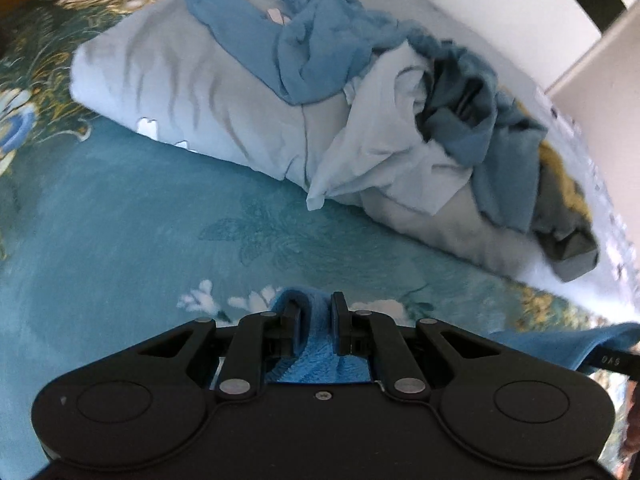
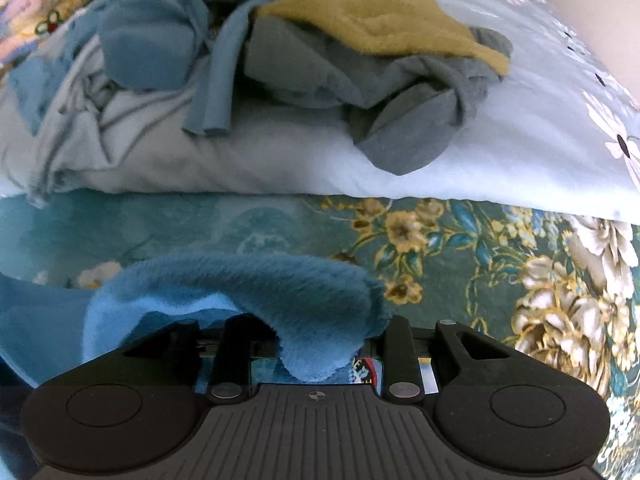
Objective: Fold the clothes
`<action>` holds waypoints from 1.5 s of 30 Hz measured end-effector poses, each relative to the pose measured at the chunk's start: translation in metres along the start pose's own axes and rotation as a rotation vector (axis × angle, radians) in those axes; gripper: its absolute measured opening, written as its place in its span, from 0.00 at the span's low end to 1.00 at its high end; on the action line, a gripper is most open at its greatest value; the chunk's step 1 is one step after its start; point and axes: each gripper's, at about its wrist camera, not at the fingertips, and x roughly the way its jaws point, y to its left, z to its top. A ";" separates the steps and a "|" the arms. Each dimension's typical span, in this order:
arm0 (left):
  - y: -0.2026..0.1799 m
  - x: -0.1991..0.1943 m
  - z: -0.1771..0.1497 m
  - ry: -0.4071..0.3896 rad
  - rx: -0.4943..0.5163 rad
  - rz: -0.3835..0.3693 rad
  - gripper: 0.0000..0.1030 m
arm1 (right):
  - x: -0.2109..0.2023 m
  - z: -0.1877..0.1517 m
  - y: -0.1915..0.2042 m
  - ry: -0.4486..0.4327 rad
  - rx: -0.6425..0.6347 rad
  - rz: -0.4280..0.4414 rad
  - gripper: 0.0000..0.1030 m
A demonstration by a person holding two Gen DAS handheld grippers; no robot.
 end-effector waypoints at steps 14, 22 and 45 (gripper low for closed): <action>0.001 0.013 0.003 0.090 -0.012 -0.008 0.37 | 0.029 0.003 0.009 0.054 -0.021 -0.020 0.38; 0.023 -0.062 -0.007 -0.027 -0.090 -0.047 0.51 | -0.019 -0.004 -0.004 -0.047 -0.091 0.021 0.57; 0.094 -0.160 -0.228 0.057 -0.256 0.202 0.52 | -0.096 -0.068 0.138 -0.065 -0.219 0.330 0.60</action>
